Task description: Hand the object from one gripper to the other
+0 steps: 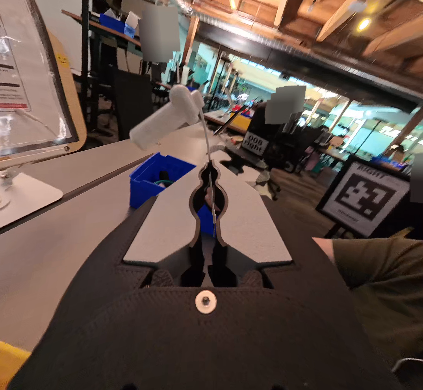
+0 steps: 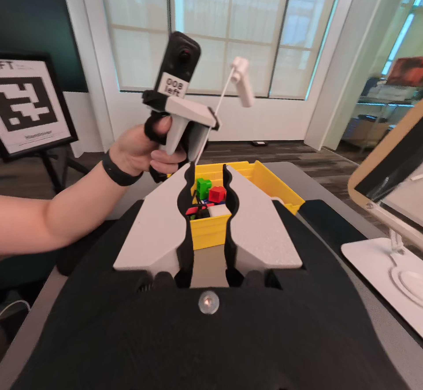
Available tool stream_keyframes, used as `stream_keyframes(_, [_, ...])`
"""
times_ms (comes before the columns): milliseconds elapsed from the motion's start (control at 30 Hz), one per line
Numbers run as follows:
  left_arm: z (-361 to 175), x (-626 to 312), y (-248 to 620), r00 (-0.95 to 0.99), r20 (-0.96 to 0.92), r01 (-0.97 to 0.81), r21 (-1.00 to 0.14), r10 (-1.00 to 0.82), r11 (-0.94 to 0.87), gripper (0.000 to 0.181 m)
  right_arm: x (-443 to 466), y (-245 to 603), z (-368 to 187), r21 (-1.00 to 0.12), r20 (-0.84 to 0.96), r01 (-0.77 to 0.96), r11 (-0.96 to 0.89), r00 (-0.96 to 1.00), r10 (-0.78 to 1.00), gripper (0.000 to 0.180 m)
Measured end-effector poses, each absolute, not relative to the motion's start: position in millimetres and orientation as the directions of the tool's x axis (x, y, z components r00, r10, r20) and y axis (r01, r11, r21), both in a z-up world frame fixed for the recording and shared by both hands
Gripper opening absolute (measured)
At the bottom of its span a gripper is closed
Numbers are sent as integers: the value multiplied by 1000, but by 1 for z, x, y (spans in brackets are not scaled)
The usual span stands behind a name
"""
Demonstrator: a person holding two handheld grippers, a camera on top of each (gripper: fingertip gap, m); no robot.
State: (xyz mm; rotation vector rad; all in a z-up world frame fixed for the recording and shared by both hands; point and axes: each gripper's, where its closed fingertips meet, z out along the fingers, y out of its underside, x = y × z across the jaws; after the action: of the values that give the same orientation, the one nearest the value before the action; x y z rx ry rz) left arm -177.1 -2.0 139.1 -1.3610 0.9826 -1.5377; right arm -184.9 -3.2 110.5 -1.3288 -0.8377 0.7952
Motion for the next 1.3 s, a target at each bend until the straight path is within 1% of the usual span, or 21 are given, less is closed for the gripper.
stream_keyframes(33, [134,-174,-1,-28,313,62,-947,-949,-314,0,-181,2,110,-997,64,-11,82,521,851,23])
stream_keyframes(100, [125,-169,1,40,243,6,-970,-969,-243,0,-170,10,113,-992,105,2,128,583,806,22])
stream_keyframes(167, [117,-164,-1,72,184,-53,-981,-980,-189,0,-160,9,125,-981,138,-23,193,618,774,22])
stream_keyframes(233, [112,-157,-16,4,188,-98,-977,-982,-187,0,-151,8,134,-966,182,-21,257,653,735,22])
stream_keyframes(333, [110,-150,-46,-142,252,-152,-961,-957,-231,0,-143,8,135,-941,282,58,334,682,675,24])
stream_keyframes(400, [109,-147,-67,-236,285,-191,-951,-929,-243,0,-147,3,133,-916,354,93,391,648,674,31])
stream_keyframes(467, [110,-146,-81,-292,296,-208,-948,-910,-242,0,-155,-9,132,-892,408,97,441,591,696,38])
stream_keyframes(533, [110,-145,-92,-326,302,-224,-945,-896,-238,0,-159,-16,135,-863,459,107,494,576,677,37])
stream_keyframes(600, [110,-144,-96,-330,300,-231,-945,-895,-232,0,-160,-22,140,-833,501,121,540,581,642,32])
stream_keyframes(667, [110,-144,-99,-330,291,-235,-947,-898,-221,0,-161,-30,144,-819,517,108,564,564,644,26])
stream_keyframes(767, [112,-145,-100,-332,289,-229,-948,-898,-221,0,-159,-38,149,-824,502,65,563,545,672,23])
stream_keyframes(800, [114,-146,-100,-337,290,-224,-949,-896,-223,0,-159,-39,149,-830,496,60,555,535,684,14])
stream_keyframes(867, [119,-147,-100,-352,288,-196,-953,-890,-231,0,-158,-38,147,-847,478,66,527,525,704,12])
stream_keyframes(900, [124,-148,-97,-346,281,-163,-958,-895,-238,9,-155,-36,148,-856,467,71,513,533,705,12])
stream_keyframes(967, [131,-148,-84,-276,283,-117,-958,-919,-260,27,-141,-27,150,-884,428,102,457,572,700,12])
stream_keyframes(1033, [131,-153,-72,-208,263,-111,-963,-942,-245,46,-109,-11,149,-924,364,165,344,650,667,12])
stream_keyframes(1067, [132,-157,-65,-170,248,-105,-967,-954,-233,55,-85,-1,144,-944,325,203,259,702,633,12])
stream_keyframes(1133, [135,-165,-55,-109,217,-95,-974,-970,-208,74,-17,19,122,-964,240,267,13,845,478,12])
stream_keyframes(1200, [138,-173,-50,-76,202,-88,-977,-976,-196,73,63,26,85,-931,175,244,-273,951,253,12])
stream_keyframes(1300, [141,-180,-48,-59,193,-86,-978,-979,-188,70,147,19,34,-868,75,71,-492,997,12,12])
